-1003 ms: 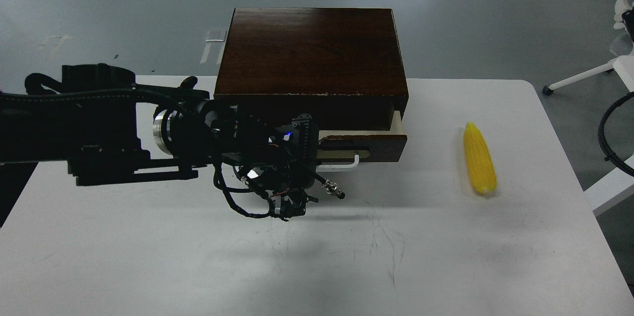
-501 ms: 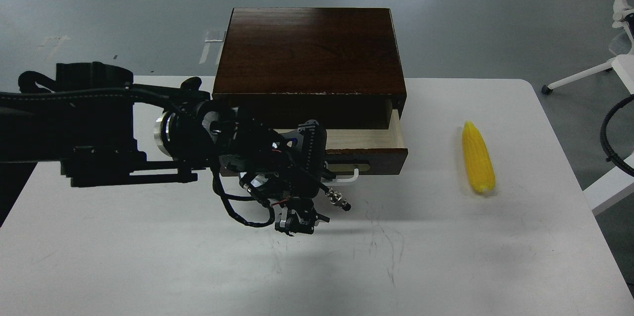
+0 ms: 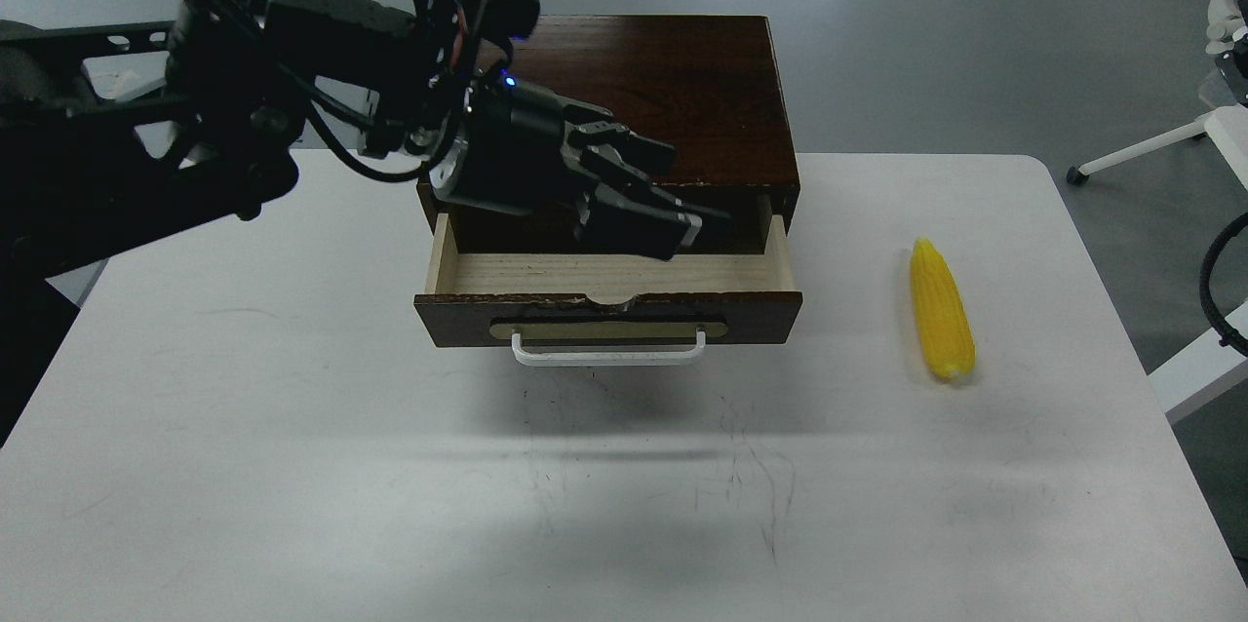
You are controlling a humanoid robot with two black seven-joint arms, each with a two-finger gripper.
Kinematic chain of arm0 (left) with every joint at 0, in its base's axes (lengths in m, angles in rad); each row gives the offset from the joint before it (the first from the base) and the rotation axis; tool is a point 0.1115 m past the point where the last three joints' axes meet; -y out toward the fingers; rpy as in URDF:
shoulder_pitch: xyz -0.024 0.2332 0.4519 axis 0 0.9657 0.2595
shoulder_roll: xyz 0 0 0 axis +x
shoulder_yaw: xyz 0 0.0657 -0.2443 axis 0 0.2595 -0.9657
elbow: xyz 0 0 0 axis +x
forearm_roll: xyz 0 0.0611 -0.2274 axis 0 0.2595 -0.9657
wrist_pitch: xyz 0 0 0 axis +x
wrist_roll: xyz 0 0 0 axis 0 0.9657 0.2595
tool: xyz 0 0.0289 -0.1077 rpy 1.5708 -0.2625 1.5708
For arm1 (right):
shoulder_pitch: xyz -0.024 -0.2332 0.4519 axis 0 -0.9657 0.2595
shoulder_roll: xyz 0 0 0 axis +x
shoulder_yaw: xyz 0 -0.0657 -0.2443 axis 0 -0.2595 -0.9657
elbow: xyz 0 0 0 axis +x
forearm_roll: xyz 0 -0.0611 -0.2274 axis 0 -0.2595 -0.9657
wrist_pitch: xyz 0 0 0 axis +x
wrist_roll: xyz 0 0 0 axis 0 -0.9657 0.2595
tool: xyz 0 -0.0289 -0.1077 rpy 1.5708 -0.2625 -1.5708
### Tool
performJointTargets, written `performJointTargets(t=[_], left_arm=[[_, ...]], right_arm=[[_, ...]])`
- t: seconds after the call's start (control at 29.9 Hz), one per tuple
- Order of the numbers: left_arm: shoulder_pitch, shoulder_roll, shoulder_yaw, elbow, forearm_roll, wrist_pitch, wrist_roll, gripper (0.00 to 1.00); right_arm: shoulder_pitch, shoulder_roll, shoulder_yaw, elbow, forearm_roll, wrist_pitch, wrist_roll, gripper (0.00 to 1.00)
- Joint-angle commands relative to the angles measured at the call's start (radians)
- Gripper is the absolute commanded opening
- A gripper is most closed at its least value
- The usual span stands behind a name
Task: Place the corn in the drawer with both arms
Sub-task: 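Release the handle and lift the left hand away, then reach the right hand to the yellow corn cob and grasp it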
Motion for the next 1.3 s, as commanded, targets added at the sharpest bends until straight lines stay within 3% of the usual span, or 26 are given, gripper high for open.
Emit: performJointTargets(t=[0.0,0.13,0.27,0.5,0.7,0.84,1.1,1.27], left_arm=[[0.047,0.004,-0.034,0.155,-0.487,0.000,0.001,0.98],[0.067,-0.005,-0.040,0.291,-0.813,0.000,-0.006,0.98],[0.093,-0.018,-0.071,0.398,-0.960,0.000,-0.008,0.98],[0.215,-0.102,-0.253,0.588,-1.195,0.000,-0.003,0.98],[0.297,-0.133,-0.376,0.588,-1.221,0.000,0.030,0.98],[0.306,-0.114,-0.381,0.596,-1.224,0.000,0.037,0.98],[0.321,-0.058,-0.381,0.591,-1.281,0.000,0.037,0.98],[0.332,-0.042,-0.381,0.591,-1.284,0.000,0.027,0.98]], right_arm=[[0.079,-0.012,-0.140,-0.003,-0.114,0.000,0.003,1.00],[0.144,-0.011,-0.267,0.002,-0.257,0.000,0.003,1.00],[0.222,-0.003,-0.362,0.008,-0.438,0.000,0.003,1.00],[0.228,0.035,-0.508,0.016,-0.734,0.000,0.017,1.00],[0.211,0.098,-0.629,0.121,-0.878,-0.002,0.018,1.00],[0.185,0.098,-0.761,0.232,-0.955,-0.130,0.017,1.00],[0.153,0.110,-0.843,0.227,-1.000,-0.219,0.017,0.99],[0.148,0.156,-0.846,0.229,-1.024,-0.223,0.014,0.90]])
